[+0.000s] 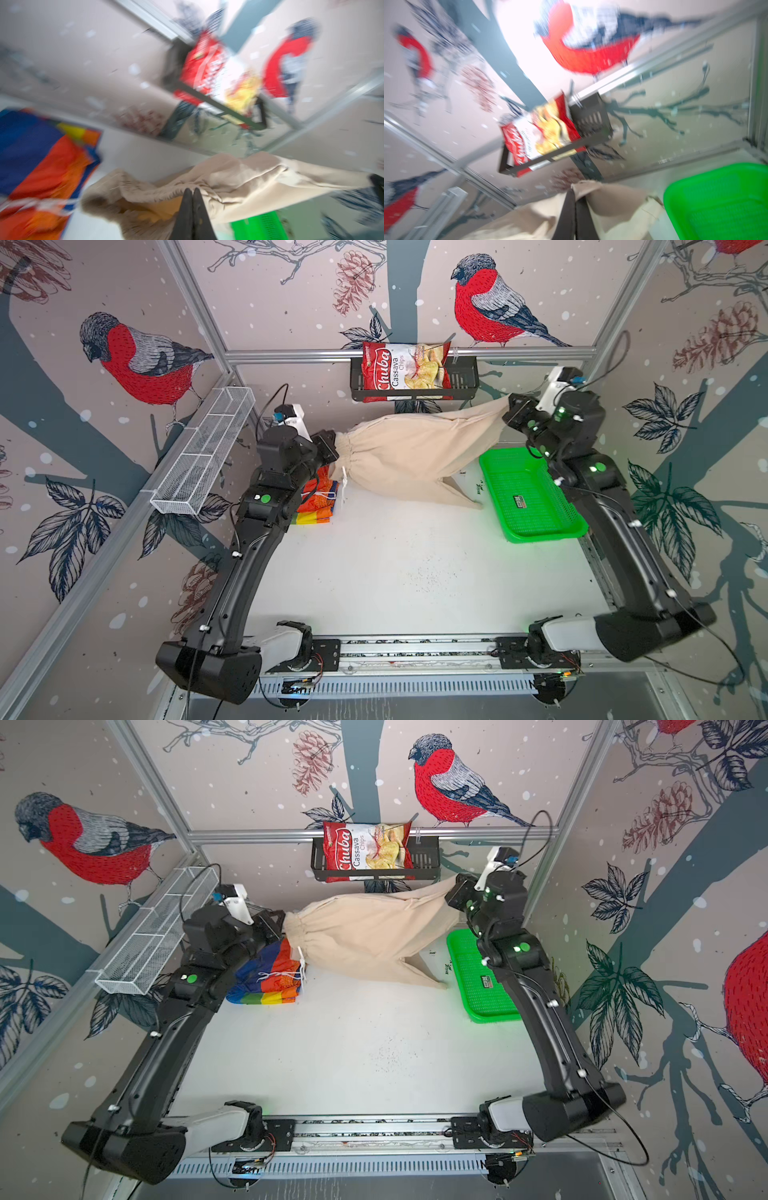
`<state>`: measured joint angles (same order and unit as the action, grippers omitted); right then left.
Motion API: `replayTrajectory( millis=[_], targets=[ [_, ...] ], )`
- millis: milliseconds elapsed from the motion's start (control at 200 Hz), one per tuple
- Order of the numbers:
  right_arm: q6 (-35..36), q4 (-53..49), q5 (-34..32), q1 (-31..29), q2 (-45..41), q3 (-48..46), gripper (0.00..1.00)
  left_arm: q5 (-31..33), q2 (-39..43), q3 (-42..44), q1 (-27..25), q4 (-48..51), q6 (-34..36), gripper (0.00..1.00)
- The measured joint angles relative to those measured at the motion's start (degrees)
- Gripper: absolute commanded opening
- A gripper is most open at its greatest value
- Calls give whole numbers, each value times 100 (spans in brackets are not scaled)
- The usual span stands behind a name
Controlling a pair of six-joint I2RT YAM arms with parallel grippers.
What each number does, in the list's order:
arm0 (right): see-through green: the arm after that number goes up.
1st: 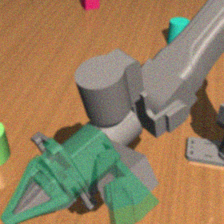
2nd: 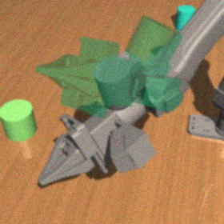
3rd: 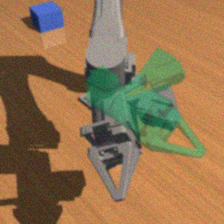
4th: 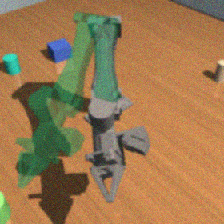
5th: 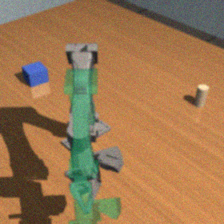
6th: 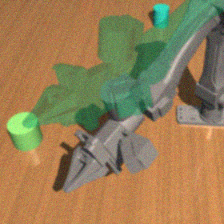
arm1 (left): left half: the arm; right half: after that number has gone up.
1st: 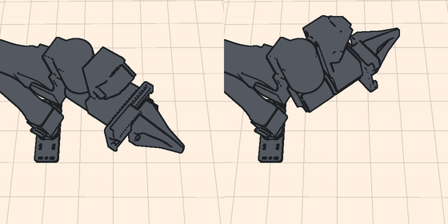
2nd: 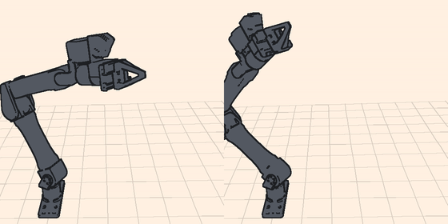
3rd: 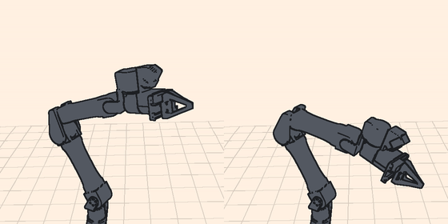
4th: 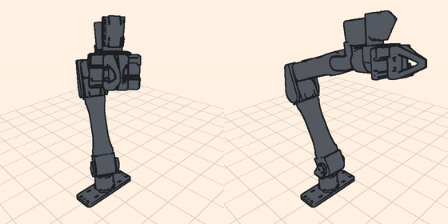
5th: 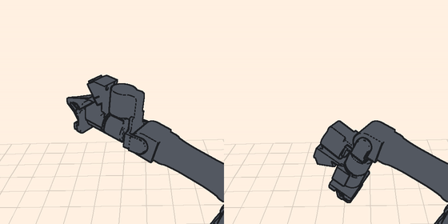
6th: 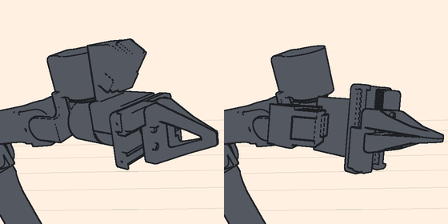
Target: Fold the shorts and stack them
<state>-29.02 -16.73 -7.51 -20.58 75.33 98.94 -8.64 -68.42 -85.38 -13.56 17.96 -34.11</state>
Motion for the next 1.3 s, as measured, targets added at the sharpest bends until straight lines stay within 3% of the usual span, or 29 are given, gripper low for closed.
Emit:
replayTrajectory(
  millis=[340,505,735,875,1046,1176,1301],
  targets=[
    [201,490,-798,-151,-1585,138,0,-1412,96,-1803,-129,83,-367,0],
    [337,811,-1300,-153,-1993,249,0,-2015,61,-2085,-129,-199,-741,0],
    [516,1381,-1753,-157,-2070,304,0,-2358,46,-2262,-136,-603,-1084,0],
    [522,1556,-1862,-157,-1849,-52,0,-2334,79,-1624,-133,-739,-1088,0],
    [466,1578,-1873,-61,-1187,-988,0,-2201,116,146,210,-905,-1095,0],
    [216,1576,-1550,291,-236,-1554,0,-2133,-232,1456,866,-1244,-1263,0],
    [22,1668,-1045,597,1005,-1530,0,-2114,-953,1869,1104,-1687,-1368,0]
  ],
)
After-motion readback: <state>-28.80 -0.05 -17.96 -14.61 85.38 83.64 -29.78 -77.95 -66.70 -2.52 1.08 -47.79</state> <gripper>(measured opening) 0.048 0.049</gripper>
